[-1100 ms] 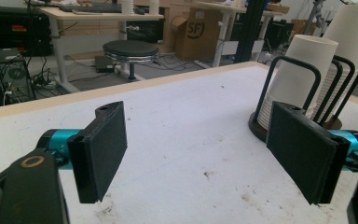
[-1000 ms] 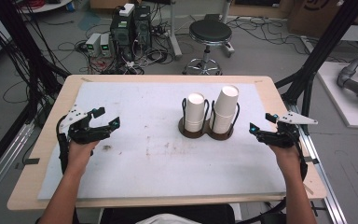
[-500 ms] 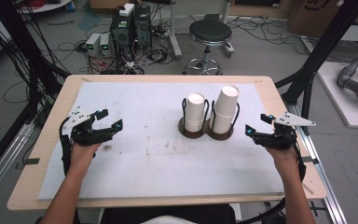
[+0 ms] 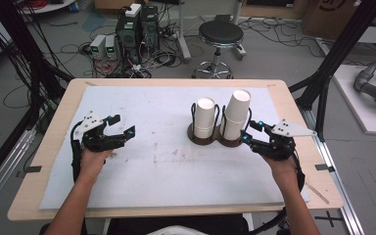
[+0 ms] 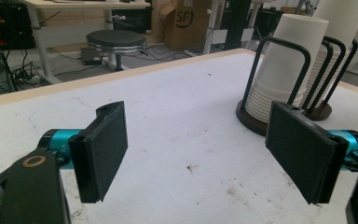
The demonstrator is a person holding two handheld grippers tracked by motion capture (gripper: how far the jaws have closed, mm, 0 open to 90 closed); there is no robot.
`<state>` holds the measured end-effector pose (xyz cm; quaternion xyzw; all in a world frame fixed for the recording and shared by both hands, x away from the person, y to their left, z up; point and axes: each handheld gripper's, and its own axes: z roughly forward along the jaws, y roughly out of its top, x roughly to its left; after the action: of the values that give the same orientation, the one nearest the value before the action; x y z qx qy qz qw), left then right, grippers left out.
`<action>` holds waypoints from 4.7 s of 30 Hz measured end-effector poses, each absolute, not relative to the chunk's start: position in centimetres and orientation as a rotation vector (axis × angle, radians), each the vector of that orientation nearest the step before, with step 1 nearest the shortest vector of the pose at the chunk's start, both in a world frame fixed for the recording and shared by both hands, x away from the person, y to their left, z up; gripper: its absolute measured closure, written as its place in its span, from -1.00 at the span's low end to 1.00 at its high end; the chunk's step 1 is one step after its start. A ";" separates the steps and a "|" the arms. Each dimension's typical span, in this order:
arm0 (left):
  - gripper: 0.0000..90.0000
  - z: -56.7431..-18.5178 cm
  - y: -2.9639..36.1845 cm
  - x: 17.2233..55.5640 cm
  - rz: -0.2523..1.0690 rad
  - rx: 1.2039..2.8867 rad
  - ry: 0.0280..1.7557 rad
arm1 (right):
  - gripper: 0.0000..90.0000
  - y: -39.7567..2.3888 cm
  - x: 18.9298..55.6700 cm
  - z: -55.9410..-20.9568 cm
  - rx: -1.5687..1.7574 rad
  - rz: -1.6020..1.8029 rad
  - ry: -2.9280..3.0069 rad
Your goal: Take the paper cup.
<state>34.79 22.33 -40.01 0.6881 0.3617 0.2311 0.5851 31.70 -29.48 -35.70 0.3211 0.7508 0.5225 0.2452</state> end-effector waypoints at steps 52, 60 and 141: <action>-0.53 -41.0 21.9 34.9 0.513 1.629 0.869 | 1.00 -17.0 36.3 -41.8 1.005 1.063 2.189; -0.53 -41.0 21.9 34.9 0.508 1.630 0.866 | 1.00 -16.1 36.2 -42.1 1.079 1.012 2.122; -0.36 -35.7 1.1 46.2 0.223 1.833 0.553 | 1.00 -16.2 36.6 -42.4 1.129 1.027 2.137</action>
<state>46.16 1.14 -35.73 0.7811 0.2357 0.0951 0.5703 36.60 -16.18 -42.37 0.4159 0.7869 0.3781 0.2549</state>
